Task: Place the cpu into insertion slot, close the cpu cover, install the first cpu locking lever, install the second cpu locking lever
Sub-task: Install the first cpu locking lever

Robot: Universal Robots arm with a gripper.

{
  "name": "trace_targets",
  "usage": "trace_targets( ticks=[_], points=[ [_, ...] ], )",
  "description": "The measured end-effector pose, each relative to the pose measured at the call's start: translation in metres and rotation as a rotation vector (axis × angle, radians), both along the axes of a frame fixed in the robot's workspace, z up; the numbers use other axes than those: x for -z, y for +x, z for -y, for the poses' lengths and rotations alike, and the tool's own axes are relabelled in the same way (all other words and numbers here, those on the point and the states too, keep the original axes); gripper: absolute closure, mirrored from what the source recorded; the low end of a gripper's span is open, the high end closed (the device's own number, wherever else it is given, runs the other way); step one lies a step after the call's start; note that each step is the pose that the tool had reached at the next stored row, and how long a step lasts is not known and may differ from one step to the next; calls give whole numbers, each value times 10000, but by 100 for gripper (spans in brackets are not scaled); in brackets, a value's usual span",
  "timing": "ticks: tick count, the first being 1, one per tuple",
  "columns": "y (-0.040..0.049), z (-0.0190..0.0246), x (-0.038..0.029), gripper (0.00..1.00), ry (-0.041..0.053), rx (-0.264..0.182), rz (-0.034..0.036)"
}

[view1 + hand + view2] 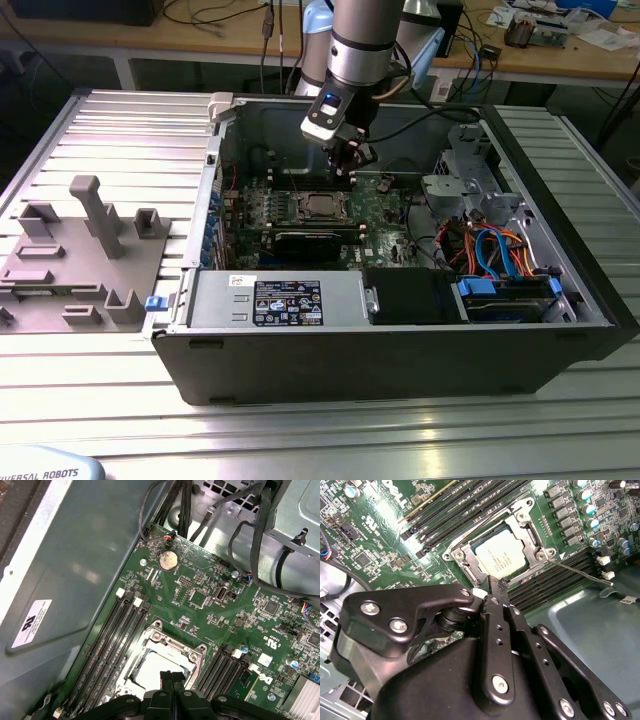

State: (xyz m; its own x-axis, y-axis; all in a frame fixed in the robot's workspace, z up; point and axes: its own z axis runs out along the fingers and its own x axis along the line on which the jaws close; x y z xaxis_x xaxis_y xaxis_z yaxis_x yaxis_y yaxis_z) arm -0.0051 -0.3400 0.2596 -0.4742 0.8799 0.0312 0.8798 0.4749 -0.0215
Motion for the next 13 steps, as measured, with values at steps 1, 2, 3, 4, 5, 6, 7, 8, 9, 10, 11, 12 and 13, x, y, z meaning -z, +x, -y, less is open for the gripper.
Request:
trace_targets(
  ticks=[1, 2, 3, 4, 5, 6, 7, 8, 9, 10, 11, 12, 13],
  points=[
    [0, 0, 0, 89, 0, -22, 0],
    [0, 0, 0, 89, 0, -47, 0],
    [0, 0, 0, 89, 0, -69, 0],
    [0, 0, 0, 89, 0, -102, 0],
    [0, 0, 0, 89, 0, -123, -1],
    [0, 0, 0, 89, 0, -151, 0],
    [0, 0, 0, 89, 0, -172, 0],
    [0, 0, 0, 89, 0, -212, 0],
    [0, 0, 0, 89, 0, -253, 0],
    [0, 0, 0, 89, -1, -281, -1],
    [0, 0, 0, 89, 0, -300, -1],
    [0, 0, 0, 89, 0, -336, 0],
    [0, 0, 0, 89, 0, -356, 0]
  ],
)
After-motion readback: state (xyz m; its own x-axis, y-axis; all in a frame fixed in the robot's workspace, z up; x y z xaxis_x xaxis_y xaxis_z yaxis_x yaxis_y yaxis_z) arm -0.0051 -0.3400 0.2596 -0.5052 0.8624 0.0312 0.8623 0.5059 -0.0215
